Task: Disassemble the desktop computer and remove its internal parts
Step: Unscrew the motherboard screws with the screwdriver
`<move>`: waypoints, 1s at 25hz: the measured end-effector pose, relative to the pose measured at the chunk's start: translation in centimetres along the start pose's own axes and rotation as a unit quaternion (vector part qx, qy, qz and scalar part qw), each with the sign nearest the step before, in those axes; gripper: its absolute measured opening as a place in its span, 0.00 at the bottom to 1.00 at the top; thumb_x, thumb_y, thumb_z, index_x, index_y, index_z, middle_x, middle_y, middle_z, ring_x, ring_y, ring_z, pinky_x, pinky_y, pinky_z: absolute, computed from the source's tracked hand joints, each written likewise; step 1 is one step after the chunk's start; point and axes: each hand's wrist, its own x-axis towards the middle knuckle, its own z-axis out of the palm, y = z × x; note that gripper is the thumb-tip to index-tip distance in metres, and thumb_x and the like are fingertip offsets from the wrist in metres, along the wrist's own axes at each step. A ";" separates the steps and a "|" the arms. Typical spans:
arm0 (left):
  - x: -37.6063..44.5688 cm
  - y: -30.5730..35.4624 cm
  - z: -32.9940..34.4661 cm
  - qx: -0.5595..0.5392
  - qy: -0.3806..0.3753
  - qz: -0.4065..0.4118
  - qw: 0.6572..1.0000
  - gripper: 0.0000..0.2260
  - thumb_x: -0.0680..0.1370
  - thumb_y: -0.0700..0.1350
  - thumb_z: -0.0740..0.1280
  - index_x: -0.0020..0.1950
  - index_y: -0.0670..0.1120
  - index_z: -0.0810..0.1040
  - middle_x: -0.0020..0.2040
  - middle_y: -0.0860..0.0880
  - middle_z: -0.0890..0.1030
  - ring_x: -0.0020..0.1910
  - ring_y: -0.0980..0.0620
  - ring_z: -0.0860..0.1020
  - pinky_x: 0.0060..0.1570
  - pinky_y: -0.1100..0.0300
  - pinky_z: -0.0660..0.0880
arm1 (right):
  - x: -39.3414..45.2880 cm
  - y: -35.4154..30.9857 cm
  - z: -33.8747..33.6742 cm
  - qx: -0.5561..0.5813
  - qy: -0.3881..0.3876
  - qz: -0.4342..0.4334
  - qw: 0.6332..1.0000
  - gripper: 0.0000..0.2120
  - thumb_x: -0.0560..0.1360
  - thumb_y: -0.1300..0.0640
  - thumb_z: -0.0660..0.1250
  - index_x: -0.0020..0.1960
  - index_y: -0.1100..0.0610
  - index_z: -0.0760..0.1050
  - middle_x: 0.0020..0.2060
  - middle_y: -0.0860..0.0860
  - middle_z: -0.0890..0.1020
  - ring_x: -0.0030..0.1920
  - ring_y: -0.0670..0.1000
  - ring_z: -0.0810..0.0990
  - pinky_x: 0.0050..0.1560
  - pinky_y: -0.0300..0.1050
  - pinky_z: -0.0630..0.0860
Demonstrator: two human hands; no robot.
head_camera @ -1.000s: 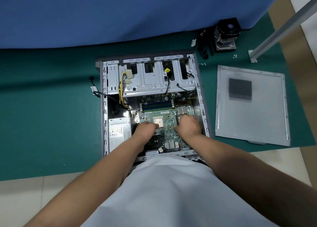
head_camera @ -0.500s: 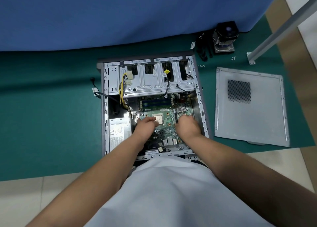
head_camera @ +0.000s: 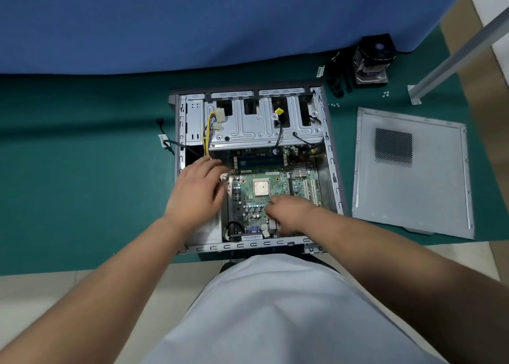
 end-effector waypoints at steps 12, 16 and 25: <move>-0.3 -0.3 1.5 0.096 0.036 0.009 0.995 0.17 0.84 0.53 0.54 0.51 0.49 0.81 0.47 0.52 0.84 0.50 0.49 0.80 0.66 0.51 0.68 | -0.5 0.0 0.0 -0.012 0.151 -0.010 0.988 0.17 0.73 0.54 0.76 0.57 0.58 0.75 0.53 0.55 0.76 0.47 0.54 0.80 0.45 0.53 0.84; -0.3 -0.3 1.5 0.099 0.043 0.012 0.994 0.16 0.83 0.53 0.55 0.49 0.49 0.81 0.45 0.52 0.84 0.46 0.49 0.80 0.64 0.51 0.68 | -1.2 0.3 0.0 0.045 0.196 0.002 0.980 0.17 0.74 0.49 0.74 0.57 0.55 0.74 0.51 0.53 0.75 0.51 0.54 0.78 0.47 0.49 0.81; -0.2 -0.8 1.8 0.067 0.061 0.023 0.996 0.15 0.83 0.54 0.55 0.52 0.51 0.80 0.43 0.54 0.84 0.43 0.51 0.81 0.61 0.51 0.67 | -4.4 0.6 -2.6 0.114 0.243 -0.031 0.963 0.20 0.79 0.47 0.69 0.68 0.53 0.76 0.48 0.44 0.64 0.50 0.46 0.65 0.51 0.41 0.67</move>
